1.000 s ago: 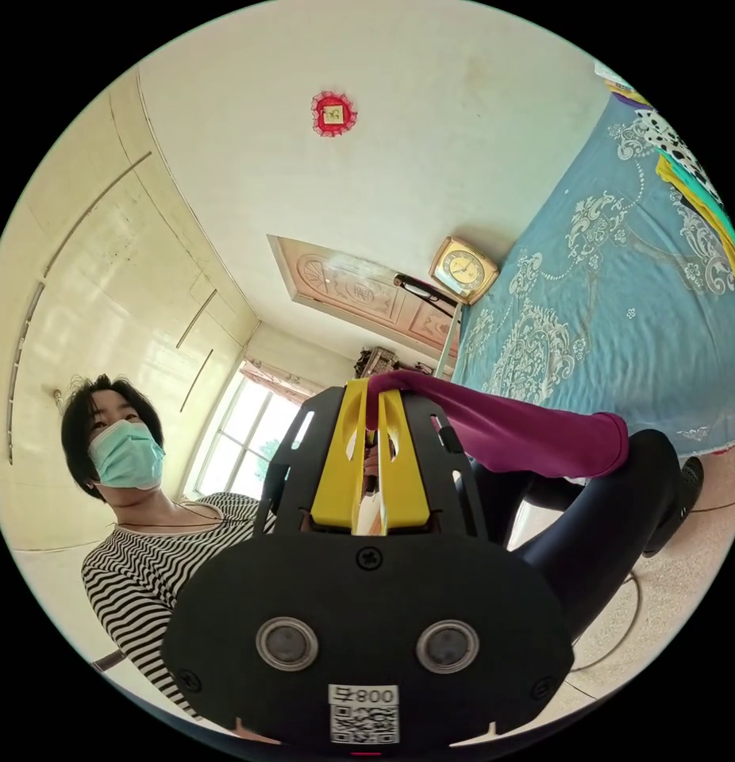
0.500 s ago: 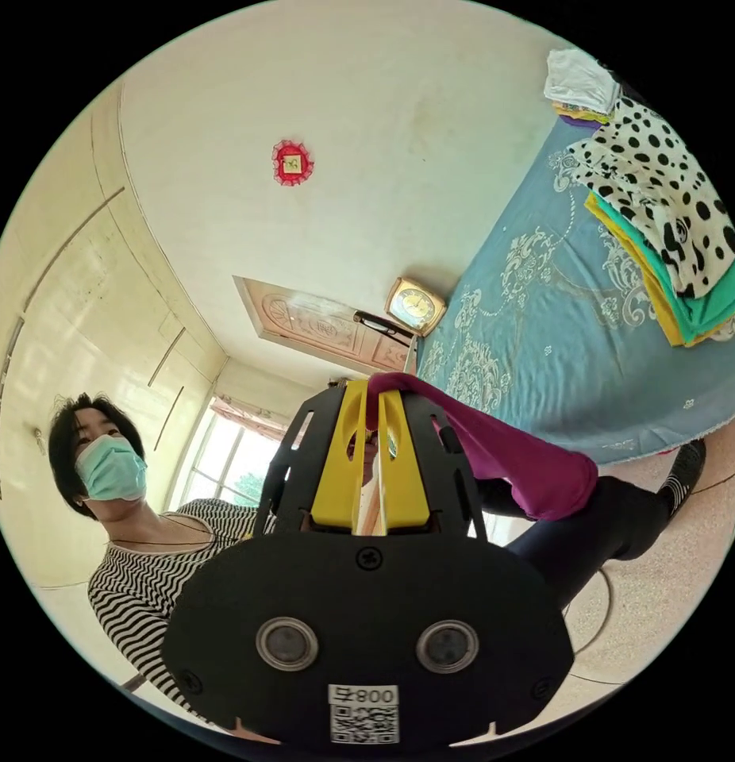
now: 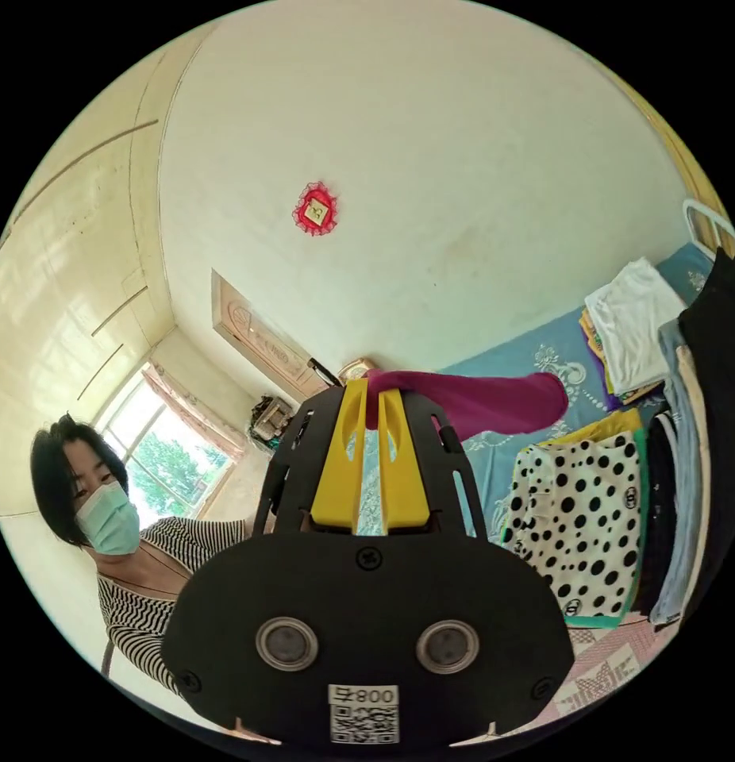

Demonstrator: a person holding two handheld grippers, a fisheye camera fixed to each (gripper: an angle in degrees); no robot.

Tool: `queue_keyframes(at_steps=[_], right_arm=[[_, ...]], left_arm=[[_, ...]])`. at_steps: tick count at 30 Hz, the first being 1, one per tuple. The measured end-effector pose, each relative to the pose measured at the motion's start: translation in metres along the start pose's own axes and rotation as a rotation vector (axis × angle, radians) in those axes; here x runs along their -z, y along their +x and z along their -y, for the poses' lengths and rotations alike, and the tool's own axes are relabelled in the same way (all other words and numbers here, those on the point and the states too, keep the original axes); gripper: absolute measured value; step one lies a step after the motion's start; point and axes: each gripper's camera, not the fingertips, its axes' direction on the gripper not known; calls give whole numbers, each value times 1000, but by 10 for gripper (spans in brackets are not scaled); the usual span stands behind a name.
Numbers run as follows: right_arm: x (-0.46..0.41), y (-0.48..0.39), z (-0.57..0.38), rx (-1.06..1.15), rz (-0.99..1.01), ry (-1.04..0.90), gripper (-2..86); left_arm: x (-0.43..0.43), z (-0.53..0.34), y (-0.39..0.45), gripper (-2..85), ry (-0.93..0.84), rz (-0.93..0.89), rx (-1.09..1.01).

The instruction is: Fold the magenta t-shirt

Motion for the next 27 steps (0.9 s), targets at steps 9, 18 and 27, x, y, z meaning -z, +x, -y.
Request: queue_keyframes(at_steps=[9, 18, 27], right_arm=[[45, 133, -48, -350, -496, -236, 17], [78, 159, -67, -358, -554, -292, 19], [107, 141, -40, -273, -593, -272, 20]], left_arm=[[-195, -53, -146, 31, -349, 187, 280], [-285, -76, -199, 31, -446, 186, 287], [-358, -52, -196, 32, -497, 232, 74]])
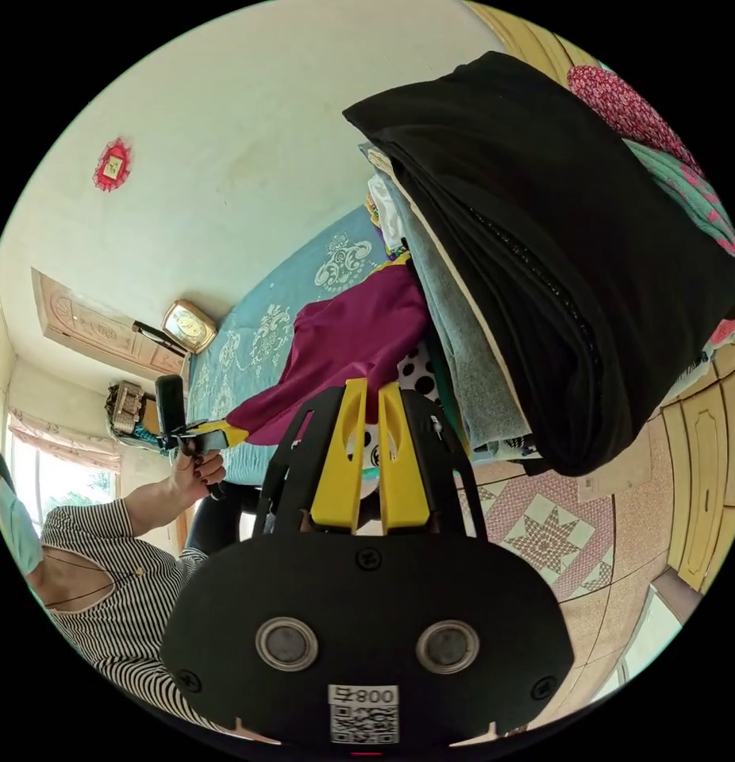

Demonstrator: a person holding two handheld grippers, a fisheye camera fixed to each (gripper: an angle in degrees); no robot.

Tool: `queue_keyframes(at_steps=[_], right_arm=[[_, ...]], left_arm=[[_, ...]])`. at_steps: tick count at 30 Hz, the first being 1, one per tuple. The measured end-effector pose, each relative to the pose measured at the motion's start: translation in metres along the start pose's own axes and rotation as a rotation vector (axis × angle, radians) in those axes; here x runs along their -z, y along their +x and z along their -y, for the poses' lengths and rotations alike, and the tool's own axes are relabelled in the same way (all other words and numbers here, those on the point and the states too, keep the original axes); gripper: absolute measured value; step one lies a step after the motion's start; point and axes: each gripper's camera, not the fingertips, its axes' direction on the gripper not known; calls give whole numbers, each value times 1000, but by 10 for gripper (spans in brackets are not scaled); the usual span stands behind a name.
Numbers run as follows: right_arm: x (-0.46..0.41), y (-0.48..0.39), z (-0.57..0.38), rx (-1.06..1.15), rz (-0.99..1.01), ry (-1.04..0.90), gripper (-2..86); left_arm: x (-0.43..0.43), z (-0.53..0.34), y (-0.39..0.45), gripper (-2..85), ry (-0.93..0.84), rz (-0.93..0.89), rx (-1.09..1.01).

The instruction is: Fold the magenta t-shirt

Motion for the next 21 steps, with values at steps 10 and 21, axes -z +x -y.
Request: queue_keyframes(at_steps=[10, 21], right_arm=[[-43, 43, -31, -81, -149, -155, 34], [6, 68, -98, -174, -183, 66, 37]], left_arm=[[-73, -2, -46, 38, -163, 102, 97], [-54, -6, -49, 25, -72, 95, 46]])
